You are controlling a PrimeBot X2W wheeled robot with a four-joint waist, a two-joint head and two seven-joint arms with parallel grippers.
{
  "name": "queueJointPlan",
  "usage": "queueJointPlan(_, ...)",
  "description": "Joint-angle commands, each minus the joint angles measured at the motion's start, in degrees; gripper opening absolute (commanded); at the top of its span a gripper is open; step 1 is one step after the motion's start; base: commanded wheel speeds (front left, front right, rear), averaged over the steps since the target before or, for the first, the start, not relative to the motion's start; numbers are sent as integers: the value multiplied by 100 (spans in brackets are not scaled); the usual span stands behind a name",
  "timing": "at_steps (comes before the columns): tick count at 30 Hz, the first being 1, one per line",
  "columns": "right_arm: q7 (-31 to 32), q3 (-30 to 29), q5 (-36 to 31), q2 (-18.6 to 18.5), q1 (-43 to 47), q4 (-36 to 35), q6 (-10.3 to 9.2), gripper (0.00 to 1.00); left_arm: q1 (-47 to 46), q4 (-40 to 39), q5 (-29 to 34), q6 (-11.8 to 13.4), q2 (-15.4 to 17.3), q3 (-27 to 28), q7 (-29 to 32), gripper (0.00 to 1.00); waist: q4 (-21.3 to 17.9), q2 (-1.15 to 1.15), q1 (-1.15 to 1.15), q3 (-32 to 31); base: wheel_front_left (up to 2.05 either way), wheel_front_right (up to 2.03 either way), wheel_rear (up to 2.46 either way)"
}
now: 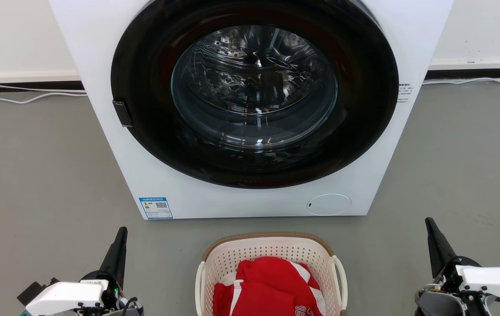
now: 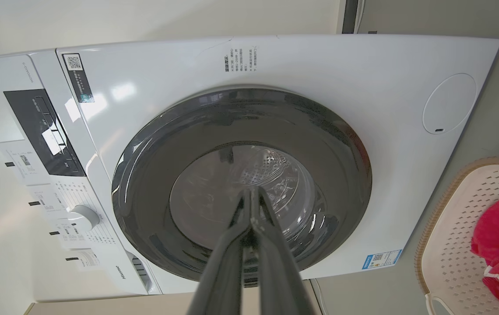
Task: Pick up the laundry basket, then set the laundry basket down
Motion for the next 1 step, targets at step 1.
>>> queueJointPlan(1, 60, 98, 33, -12, -249, -171, 42, 0, -321, -167, -28, -41, 77, 172, 11, 0, 0, 0, 0, 0, 0, 0, 0)
